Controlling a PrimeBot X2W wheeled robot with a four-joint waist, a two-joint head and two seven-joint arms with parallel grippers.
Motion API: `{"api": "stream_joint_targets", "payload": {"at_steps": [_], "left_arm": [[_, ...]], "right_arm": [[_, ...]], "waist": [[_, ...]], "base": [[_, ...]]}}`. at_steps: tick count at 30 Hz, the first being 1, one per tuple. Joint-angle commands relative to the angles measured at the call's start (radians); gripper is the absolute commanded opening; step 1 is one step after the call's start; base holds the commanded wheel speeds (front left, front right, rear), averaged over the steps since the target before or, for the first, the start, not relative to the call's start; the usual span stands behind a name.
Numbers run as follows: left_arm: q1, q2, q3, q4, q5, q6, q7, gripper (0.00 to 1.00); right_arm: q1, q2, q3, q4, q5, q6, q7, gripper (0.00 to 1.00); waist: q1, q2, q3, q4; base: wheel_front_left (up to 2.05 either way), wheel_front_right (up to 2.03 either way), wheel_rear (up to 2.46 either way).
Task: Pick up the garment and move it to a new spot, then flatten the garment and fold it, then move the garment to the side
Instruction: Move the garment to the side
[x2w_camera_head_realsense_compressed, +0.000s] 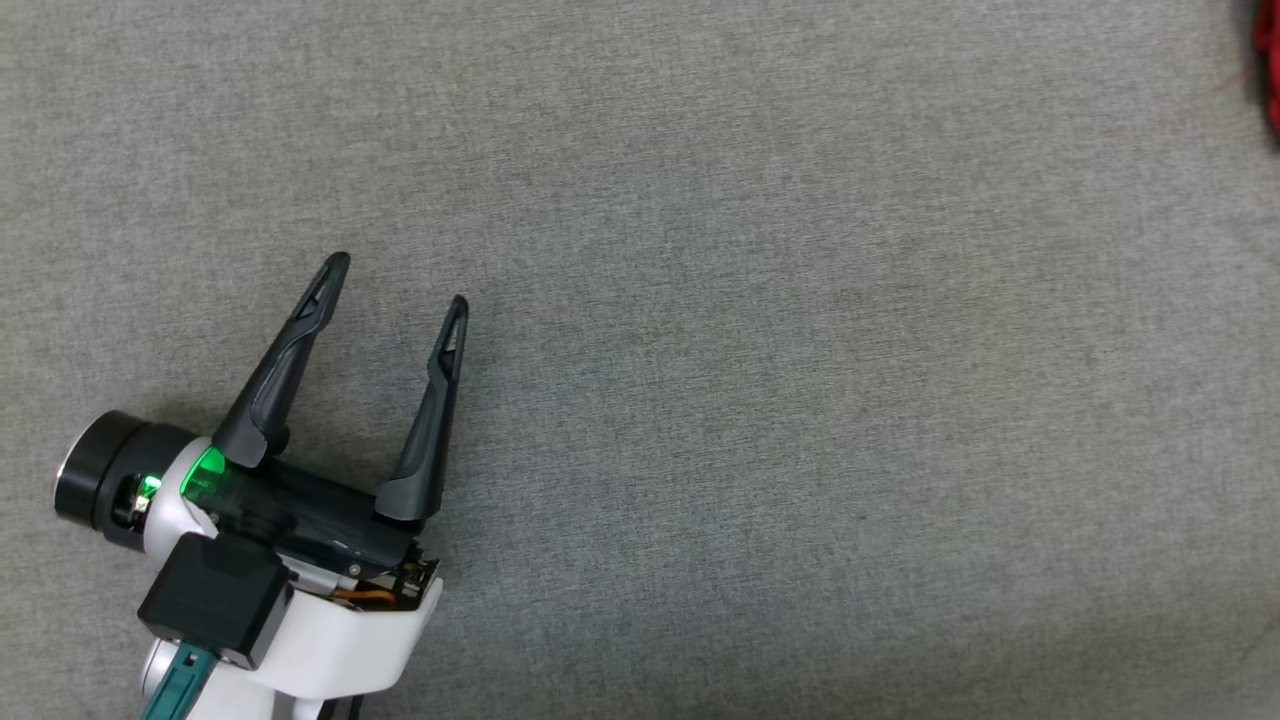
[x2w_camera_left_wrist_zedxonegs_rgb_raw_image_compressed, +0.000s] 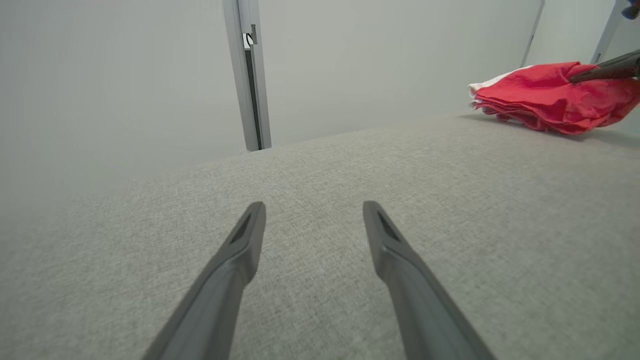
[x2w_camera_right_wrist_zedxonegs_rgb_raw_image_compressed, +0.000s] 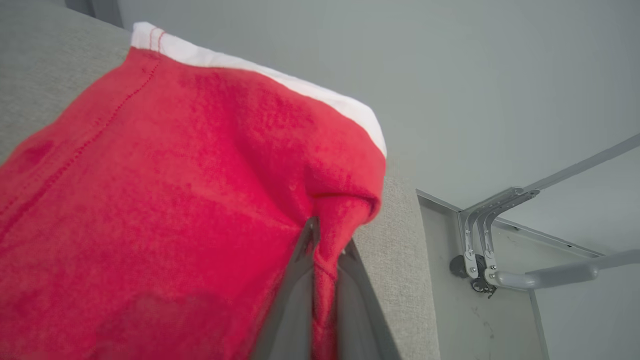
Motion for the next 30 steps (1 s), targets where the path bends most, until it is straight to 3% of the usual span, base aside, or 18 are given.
{"api": "stream_joint_targets", "payload": {"at_steps": [1, 3, 4, 5, 10, 14, 23, 30], "left_arm": [[-0.007, 0.004, -0.005, 0.016, 0.002, -0.004, 0.001, 1.00], [-0.007, 0.004, -0.005, 0.017, 0.001, -0.004, 0.001, 1.00], [-0.007, 0.004, -0.006, 0.017, 0.000, -0.004, 0.001, 1.00], [-0.007, 0.003, -0.008, 0.017, -0.001, -0.004, 0.001, 1.00], [-0.017, -0.005, -0.006, 0.023, -0.007, 0.002, 0.002, 1.00], [-0.021, -0.023, -0.009, 0.030, -0.012, 0.005, 0.001, 1.00], [0.032, -0.075, 0.030, 0.122, -0.068, 0.044, 0.000, 1.00], [0.082, -0.099, 0.090, 0.247, -0.124, 0.084, 0.000, 1.00]], "right_arm": [[-0.019, -0.005, 0.002, 0.015, -0.019, -0.001, 0.010, 0.00], [-0.043, -0.009, 0.004, 0.037, -0.060, -0.001, 0.020, 0.00], [-0.054, -0.010, 0.001, 0.052, -0.077, -0.001, 0.021, 0.20], [-0.067, -0.010, -0.004, 0.068, -0.106, -0.001, 0.015, 1.00], [-0.110, 0.026, -0.033, 0.131, -0.207, -0.001, -0.030, 1.00], [-0.120, 0.095, -0.094, 0.182, -0.323, -0.001, -0.091, 1.00], [0.120, 0.416, -0.182, 0.142, -0.369, -0.001, -0.264, 1.00], [0.394, 0.669, -0.342, 0.021, -0.440, -0.001, -0.288, 1.00]], "waist": [[0.0000, 0.0000, 0.004, 0.010], [0.0000, 0.0000, 0.007, 0.018], [0.0000, 0.0000, 0.008, 0.023], [0.0000, 0.0000, 0.009, 0.027], [0.0000, 0.0000, 0.002, 0.040], [0.0000, 0.0000, -0.030, 0.050], [0.0000, 0.0000, -0.208, 0.064], [0.0000, 0.0000, -0.376, 0.073]], "base": [[0.00, 0.00, 0.00], [0.00, 0.00, 0.00], [0.00, 0.00, 0.00], [0.00, 0.00, 0.00], [0.00, 0.00, 0.00], [0.00, 0.00, 0.00], [0.00, 0.00, 0.00], [0.00, 0.00, 0.00]]}}
